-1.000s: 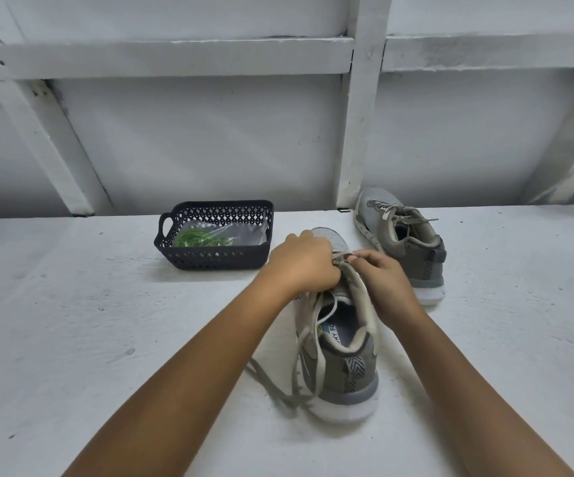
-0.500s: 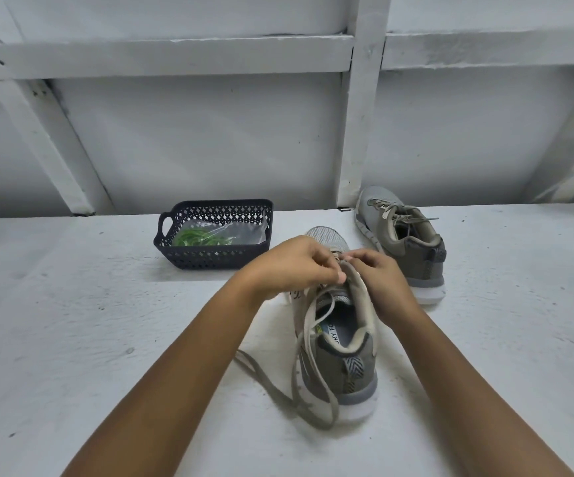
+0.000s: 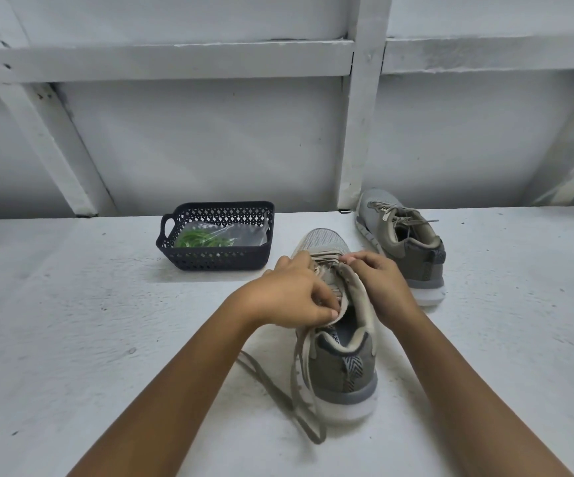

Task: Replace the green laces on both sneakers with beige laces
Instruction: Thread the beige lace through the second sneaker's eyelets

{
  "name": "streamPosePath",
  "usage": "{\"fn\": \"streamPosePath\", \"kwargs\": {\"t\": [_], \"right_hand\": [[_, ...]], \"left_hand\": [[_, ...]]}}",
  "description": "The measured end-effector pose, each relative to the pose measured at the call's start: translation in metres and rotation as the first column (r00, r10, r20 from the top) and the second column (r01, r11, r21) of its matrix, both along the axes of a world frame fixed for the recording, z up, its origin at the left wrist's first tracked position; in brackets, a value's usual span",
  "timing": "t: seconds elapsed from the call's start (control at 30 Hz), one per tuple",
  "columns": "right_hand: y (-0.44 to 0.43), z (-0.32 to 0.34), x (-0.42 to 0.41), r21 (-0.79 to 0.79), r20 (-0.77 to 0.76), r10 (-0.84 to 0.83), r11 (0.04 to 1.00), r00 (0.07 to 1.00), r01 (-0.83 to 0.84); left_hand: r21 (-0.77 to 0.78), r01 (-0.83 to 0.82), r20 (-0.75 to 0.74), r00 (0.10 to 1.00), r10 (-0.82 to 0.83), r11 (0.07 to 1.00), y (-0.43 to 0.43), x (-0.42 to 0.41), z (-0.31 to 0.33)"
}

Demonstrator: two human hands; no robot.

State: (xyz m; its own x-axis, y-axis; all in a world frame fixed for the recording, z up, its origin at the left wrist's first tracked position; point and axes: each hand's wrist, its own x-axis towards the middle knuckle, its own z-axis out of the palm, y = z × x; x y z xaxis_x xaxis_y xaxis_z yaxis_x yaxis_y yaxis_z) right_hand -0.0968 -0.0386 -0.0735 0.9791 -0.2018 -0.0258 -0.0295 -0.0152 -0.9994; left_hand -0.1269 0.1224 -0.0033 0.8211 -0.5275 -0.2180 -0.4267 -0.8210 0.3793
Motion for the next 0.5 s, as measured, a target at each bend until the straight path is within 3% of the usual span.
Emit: {"fn": "streamPosePath", "kwargs": {"t": [0.1,0.33,0.4,0.5], "right_hand": [[0.001,0.002,-0.001,-0.008,0.012,-0.012,1.000,1.000,0.012],[0.000,-0.001,0.000,0.011,0.015,-0.018,1.000,1.000,0.017],[0.000,0.000,-0.001,0.013,0.015,-0.017,1.000,1.000,0.017],[0.001,0.002,-0.002,0.052,0.015,-0.016,0.999,1.000,0.015]], "left_hand": [[0.091,0.025,0.039,0.999,-0.029,0.996,0.003,-0.005,0.003],[0.068,0.076,0.201,0.976,-0.088,0.995,0.006,-0.011,0.012],[0.013,0.055,0.221,0.974,-0.056,0.998,0.007,-0.009,0.016],[-0.258,-0.041,0.154,0.985,0.083,0.965,0.013,0.000,0.023]]}}
